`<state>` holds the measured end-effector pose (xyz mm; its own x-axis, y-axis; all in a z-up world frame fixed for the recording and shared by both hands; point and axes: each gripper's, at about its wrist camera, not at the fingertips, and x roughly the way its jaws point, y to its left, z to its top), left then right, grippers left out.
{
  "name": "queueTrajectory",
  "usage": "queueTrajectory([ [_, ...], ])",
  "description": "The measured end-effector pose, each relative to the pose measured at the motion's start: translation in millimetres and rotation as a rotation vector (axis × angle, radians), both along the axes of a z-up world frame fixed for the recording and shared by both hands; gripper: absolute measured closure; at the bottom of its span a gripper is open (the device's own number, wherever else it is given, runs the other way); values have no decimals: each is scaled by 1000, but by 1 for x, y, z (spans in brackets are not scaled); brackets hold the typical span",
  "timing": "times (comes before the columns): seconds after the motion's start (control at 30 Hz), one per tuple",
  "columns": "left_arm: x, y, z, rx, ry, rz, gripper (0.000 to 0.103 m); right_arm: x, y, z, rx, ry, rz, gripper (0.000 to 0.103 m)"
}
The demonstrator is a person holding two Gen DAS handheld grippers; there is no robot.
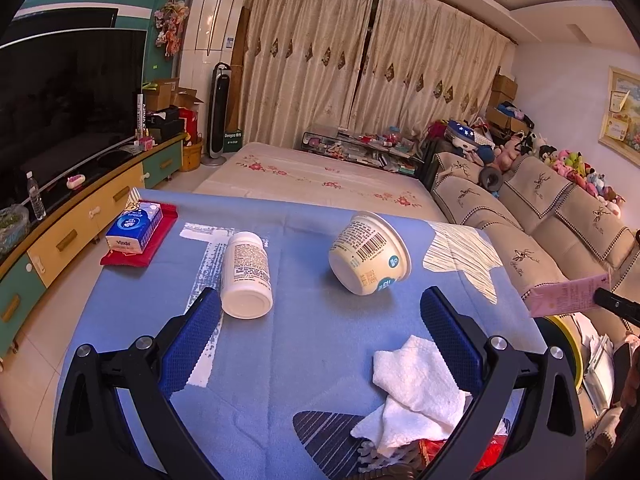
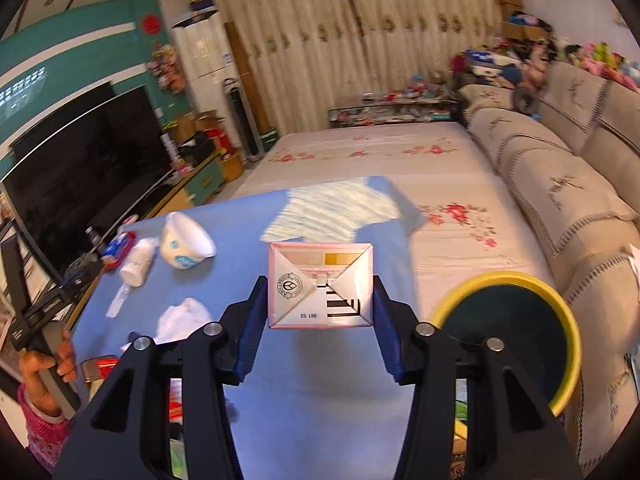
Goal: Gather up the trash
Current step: 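Carry the milk carton over the bin and open the right gripper, then grasp the white pill bottle with the left gripper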
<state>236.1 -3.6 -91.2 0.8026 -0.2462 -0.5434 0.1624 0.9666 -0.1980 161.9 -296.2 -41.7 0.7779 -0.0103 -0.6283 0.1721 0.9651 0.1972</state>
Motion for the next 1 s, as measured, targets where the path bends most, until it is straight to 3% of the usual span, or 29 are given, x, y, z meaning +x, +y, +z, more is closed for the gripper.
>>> queueTrajectory([
  [0.23, 3, -2, -3, 8, 13, -4, 5, -14, -81, -49, -31, 140, -267, 55],
  [0.43, 7, -3, -8, 21, 28, 2, 5, 3, -115, -121, -11, 337, -345, 55],
  [0.57, 10, -2, -10, 25, 37, 11, 5, 9, -118, -149, 1, 401, -359, 54],
  [1.0, 18, -17, -6, 61, 106, -48, 5, -6, -109, -132, -30, 335, -366, 44],
])
